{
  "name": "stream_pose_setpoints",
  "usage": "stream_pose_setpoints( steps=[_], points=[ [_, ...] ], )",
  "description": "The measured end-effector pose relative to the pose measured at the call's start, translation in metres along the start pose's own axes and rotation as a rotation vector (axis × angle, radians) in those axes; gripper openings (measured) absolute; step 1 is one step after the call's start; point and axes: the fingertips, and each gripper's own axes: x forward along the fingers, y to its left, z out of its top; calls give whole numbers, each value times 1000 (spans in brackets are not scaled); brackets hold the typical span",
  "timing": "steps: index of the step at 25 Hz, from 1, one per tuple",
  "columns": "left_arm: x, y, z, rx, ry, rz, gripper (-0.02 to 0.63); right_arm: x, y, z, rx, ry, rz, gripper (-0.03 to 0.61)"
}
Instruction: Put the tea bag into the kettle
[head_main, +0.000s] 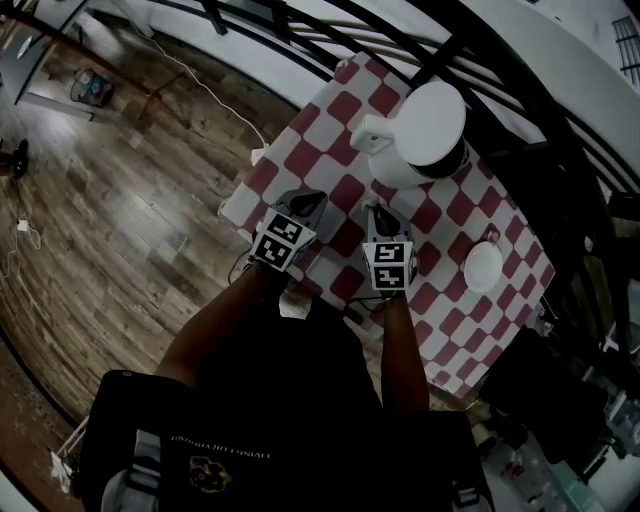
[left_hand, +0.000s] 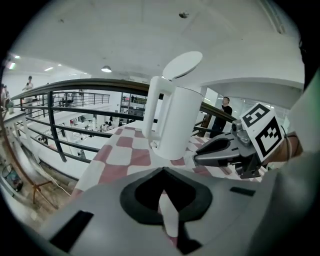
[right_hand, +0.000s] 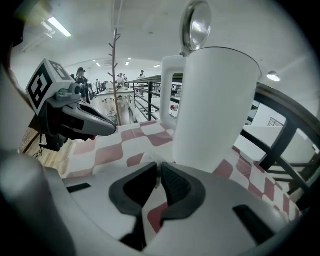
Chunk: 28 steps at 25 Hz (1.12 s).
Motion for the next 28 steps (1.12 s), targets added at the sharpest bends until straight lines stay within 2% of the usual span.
stream_pose_setpoints(
  steps=[7,15,22,28],
  points=[
    [-21,19,5,-17,-29,50,3,1,8,32,-51,-39,13,41],
    [-31,23,29,9,-76,65,3,-26,-6,65,-90,-111,-32,41],
    [-34,27,40,31,-89,80,3,-60,-34,71,-53,-164,-109,41],
    [-19,-3,57,81,-102,29,3,-85,-56,52,-4,-171,-170,41]
  ],
)
